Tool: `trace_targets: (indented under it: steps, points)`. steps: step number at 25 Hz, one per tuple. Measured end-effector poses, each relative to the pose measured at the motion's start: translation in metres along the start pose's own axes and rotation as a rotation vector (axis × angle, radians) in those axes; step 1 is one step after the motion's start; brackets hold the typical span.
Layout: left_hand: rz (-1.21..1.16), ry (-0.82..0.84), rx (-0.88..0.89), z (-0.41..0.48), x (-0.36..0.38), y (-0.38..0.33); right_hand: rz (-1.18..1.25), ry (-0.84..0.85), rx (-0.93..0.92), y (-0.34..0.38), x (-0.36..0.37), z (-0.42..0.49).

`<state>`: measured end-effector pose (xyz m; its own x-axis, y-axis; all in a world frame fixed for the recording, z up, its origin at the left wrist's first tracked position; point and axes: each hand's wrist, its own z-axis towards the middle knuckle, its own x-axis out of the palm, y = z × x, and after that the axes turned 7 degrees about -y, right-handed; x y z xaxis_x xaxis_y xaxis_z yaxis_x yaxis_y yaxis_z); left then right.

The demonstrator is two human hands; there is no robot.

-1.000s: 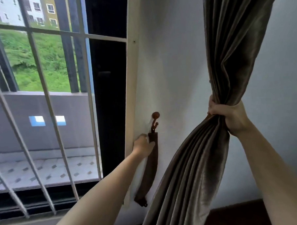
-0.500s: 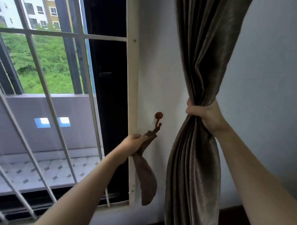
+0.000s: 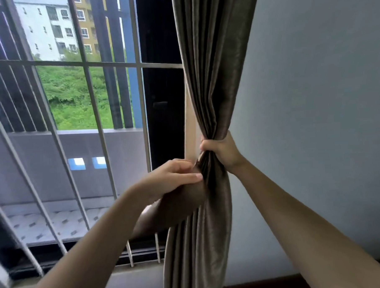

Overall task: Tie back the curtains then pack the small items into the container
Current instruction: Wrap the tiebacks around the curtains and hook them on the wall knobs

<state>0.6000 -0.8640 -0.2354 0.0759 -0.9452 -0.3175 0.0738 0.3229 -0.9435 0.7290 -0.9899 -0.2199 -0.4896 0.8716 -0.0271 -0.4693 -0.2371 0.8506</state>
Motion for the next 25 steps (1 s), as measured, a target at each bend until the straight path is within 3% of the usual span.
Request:
trace_targets:
  steps: [6, 10, 16, 20, 25]
  points:
    - [0.151, -0.227, 0.184, 0.013, 0.017, 0.023, -0.260, -0.139, 0.035, 0.017, 0.030, -0.001]
    - [0.142, -0.282, 0.306, 0.011, 0.033, 0.011, -0.249, -0.271, -0.050, 0.046, 0.035, 0.017]
    - [0.252, -0.485, 0.539, 0.014, 0.050, 0.028, -0.251, -0.138, 0.075, 0.058, 0.029, 0.017]
    - [-0.021, -0.530, 0.356, 0.009, 0.061, 0.019, -0.216, -0.073, 0.137, 0.064, 0.016, 0.013]
    - [-0.108, -0.604, 0.125, 0.024, 0.063, -0.008, -0.115, 0.057, 0.119, 0.076, 0.020, 0.003]
